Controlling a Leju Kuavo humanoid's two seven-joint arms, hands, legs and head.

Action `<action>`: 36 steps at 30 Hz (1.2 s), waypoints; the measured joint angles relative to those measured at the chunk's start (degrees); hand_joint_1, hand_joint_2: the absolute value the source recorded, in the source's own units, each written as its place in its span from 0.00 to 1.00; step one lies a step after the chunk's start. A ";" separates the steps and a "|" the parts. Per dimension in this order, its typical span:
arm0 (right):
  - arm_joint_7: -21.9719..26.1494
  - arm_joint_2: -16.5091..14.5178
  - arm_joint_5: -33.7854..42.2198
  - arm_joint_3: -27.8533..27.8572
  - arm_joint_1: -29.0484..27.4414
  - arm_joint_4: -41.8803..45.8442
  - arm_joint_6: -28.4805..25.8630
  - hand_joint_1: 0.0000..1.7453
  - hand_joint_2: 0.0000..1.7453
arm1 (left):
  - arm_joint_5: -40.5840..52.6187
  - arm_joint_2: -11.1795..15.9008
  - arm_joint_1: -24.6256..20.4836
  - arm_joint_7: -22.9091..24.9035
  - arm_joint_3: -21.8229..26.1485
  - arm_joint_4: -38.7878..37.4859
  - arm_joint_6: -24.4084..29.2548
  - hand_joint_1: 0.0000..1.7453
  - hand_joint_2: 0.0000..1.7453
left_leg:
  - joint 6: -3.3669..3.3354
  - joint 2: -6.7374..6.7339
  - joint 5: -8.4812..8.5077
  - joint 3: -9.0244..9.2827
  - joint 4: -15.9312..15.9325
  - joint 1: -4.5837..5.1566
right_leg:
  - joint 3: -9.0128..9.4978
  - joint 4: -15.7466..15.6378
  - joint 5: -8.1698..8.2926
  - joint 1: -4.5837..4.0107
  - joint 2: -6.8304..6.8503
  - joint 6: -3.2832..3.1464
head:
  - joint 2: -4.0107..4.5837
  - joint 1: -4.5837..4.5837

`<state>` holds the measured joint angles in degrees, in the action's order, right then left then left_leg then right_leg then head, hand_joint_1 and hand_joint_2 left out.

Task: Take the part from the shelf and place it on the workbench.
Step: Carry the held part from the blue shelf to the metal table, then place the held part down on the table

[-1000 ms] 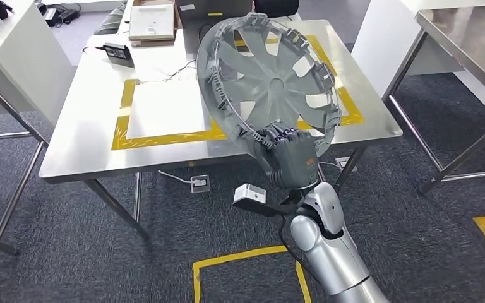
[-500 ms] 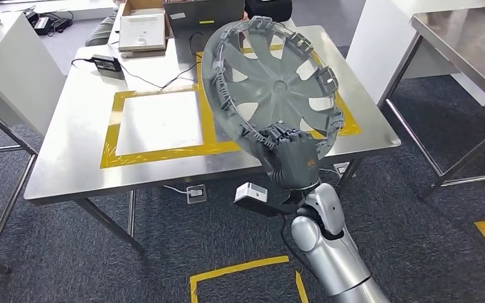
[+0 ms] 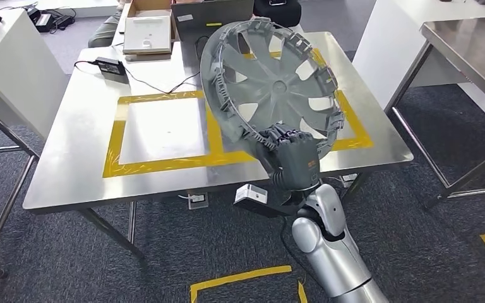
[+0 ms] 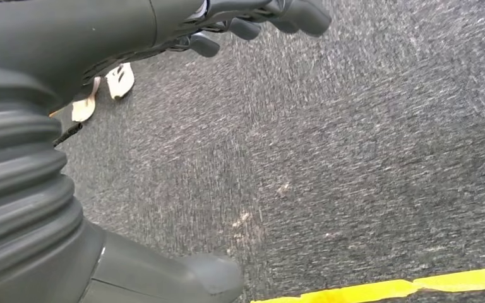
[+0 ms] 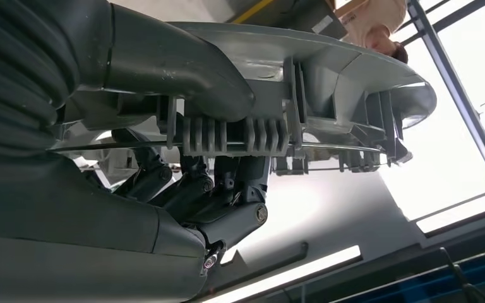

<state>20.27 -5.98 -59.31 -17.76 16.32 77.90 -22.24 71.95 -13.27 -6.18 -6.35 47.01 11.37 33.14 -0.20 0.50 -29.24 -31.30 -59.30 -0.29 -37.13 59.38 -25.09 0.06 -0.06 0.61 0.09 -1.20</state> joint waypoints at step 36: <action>-5.53 -8.02 -14.13 -14.25 24.25 -33.49 3.67 1.00 1.00 | 7.29 -0.55 -0.91 1.01 -2.64 1.22 5.68 0.00 1.00 | -0.51 -0.15 3.45 -4.16 -0.22 0.58 | 6.59 -1.54 -4.44 0.12 0.04 0.26 | 0.00 -0.09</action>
<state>14.74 -14.00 -73.44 -32.01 40.57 44.41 -18.58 79.24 -13.82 -7.09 -5.34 44.37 12.59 38.82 -0.71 0.35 -25.78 -35.46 -59.52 0.29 -30.54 57.84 -29.52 0.18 -0.02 0.88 0.09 -1.28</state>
